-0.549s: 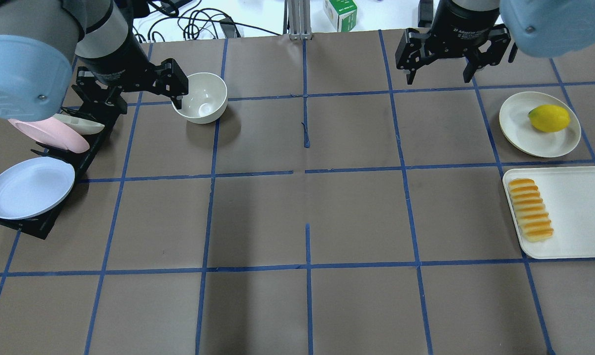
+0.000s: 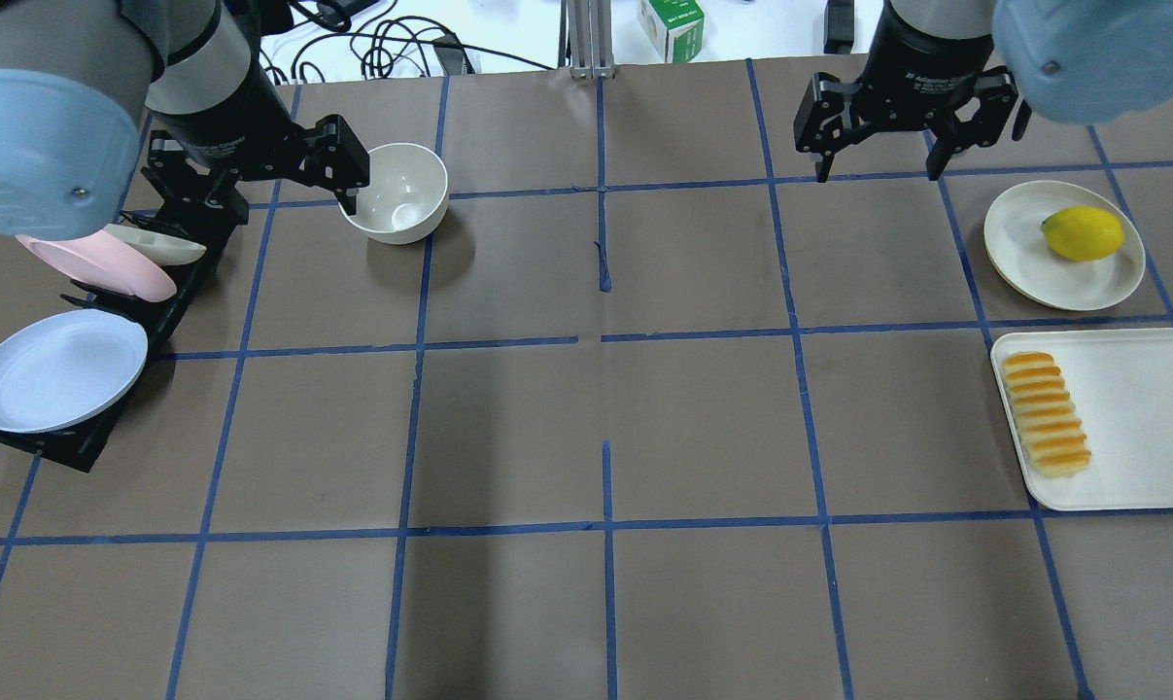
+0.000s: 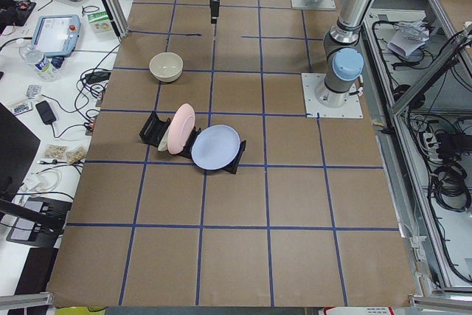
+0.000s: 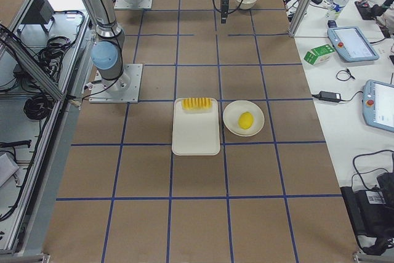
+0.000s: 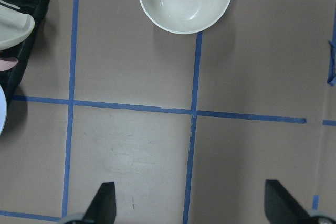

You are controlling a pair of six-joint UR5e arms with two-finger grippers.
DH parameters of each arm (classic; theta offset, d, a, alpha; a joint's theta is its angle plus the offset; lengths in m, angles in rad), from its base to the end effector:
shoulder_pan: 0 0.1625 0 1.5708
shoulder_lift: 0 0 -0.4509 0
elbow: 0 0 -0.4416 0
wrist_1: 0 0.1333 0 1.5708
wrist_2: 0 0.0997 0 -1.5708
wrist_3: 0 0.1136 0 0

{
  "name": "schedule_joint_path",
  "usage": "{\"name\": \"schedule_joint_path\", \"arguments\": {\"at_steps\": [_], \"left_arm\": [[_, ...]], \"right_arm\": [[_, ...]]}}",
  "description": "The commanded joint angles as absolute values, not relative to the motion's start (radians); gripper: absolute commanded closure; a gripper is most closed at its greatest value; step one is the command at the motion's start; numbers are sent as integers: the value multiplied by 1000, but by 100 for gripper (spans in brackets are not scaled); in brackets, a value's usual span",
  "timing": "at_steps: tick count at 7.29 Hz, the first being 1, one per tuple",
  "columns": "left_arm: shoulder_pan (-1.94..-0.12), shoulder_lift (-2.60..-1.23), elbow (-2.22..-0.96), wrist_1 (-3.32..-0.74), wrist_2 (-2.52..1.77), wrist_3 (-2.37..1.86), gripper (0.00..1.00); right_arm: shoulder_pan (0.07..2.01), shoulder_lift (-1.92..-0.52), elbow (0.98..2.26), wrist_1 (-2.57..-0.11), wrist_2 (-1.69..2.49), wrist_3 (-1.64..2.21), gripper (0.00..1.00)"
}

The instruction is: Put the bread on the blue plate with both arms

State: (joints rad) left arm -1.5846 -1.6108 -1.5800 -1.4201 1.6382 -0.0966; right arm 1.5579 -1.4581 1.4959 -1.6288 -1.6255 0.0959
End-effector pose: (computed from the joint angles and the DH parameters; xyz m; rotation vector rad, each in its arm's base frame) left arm -0.1335 -0.5680 0.4887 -0.1326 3.0729 -0.1617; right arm 0.1194 -0.5956 0.4825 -0.1687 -3.0830 0.0347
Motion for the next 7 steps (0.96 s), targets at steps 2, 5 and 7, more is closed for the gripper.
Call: {"name": "schedule_joint_path", "arguments": {"at_steps": [2, 5, 7], "left_arm": [[-1585, -1611, -1580, -1419, 1640, -95, 0], [-1580, -1605, -1585, -1411, 1649, -106, 0], [-1505, -1594, -1589, -1413, 1698, -113, 0]], "right_arm": [[1325, -1460, 1650, -1700, -1634, -91, 0], [1120, -1433, 1865, -1932, -1615, -345, 0], [1056, -1366, 2023, -2223, -1623, -379, 0]]}}
